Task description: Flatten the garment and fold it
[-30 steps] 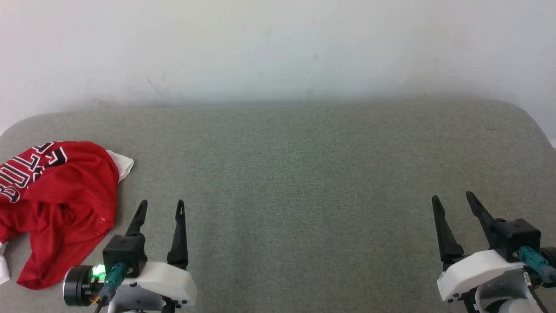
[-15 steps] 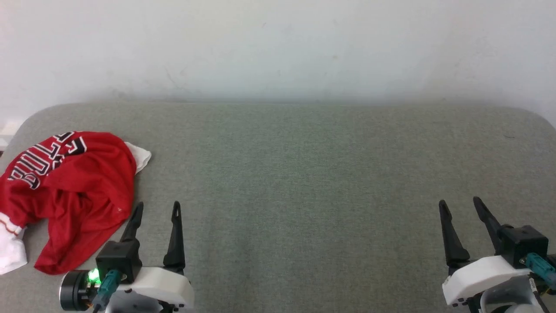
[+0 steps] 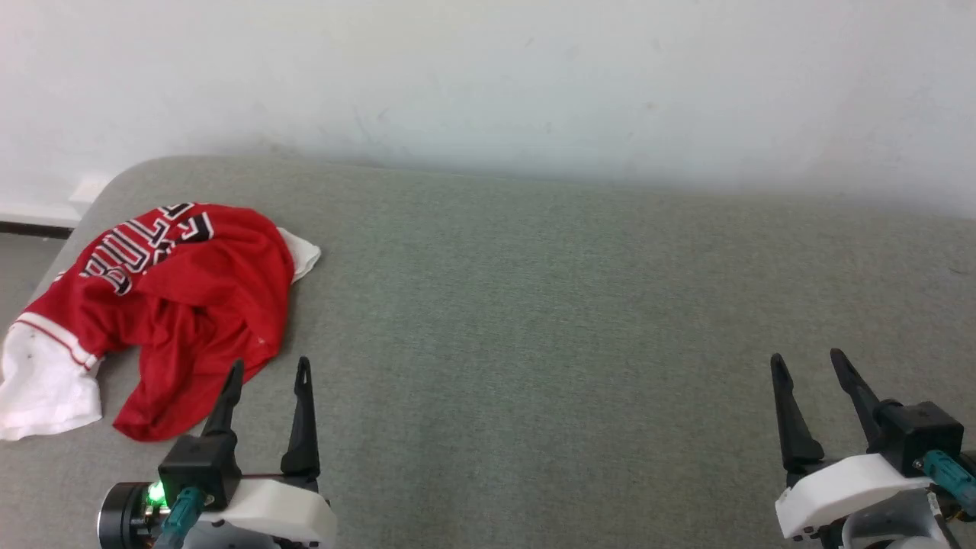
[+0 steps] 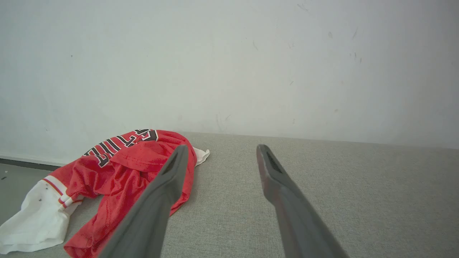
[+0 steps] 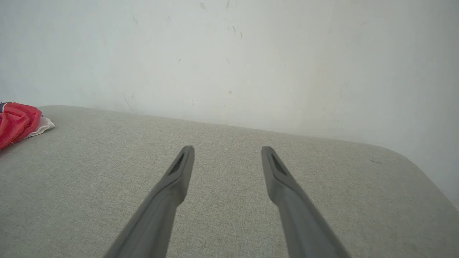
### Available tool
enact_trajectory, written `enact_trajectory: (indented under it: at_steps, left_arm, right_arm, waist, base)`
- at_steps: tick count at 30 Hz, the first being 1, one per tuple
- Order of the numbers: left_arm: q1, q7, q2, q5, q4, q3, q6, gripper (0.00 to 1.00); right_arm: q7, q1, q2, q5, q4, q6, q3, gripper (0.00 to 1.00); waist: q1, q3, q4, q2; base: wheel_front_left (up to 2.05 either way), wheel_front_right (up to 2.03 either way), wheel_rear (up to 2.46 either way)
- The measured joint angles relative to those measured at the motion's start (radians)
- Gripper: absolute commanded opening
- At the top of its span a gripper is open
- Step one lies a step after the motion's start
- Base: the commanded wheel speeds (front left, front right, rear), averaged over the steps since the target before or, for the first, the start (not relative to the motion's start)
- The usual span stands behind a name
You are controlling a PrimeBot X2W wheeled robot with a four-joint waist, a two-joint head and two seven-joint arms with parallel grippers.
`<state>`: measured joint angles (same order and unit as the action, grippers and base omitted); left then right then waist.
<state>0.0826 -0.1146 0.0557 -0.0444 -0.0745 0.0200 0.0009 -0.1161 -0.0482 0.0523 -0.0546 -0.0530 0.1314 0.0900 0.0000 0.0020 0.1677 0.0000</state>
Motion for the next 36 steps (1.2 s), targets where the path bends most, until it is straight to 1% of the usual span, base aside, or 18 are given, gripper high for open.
enact_trajectory:
  at_steps: [36]
  left_arm:
    - [0.098,-0.075,0.0,-0.018,-0.026,0.025,-0.001,1.0]
  right_arm:
    - [-0.072,-0.046,0.0,-0.025,-0.064,0.0,-0.015,1.0]
  waist:
    - [0.0,-0.053,0.282,0.0]
  base:
    - [0.0,0.0,0.0]
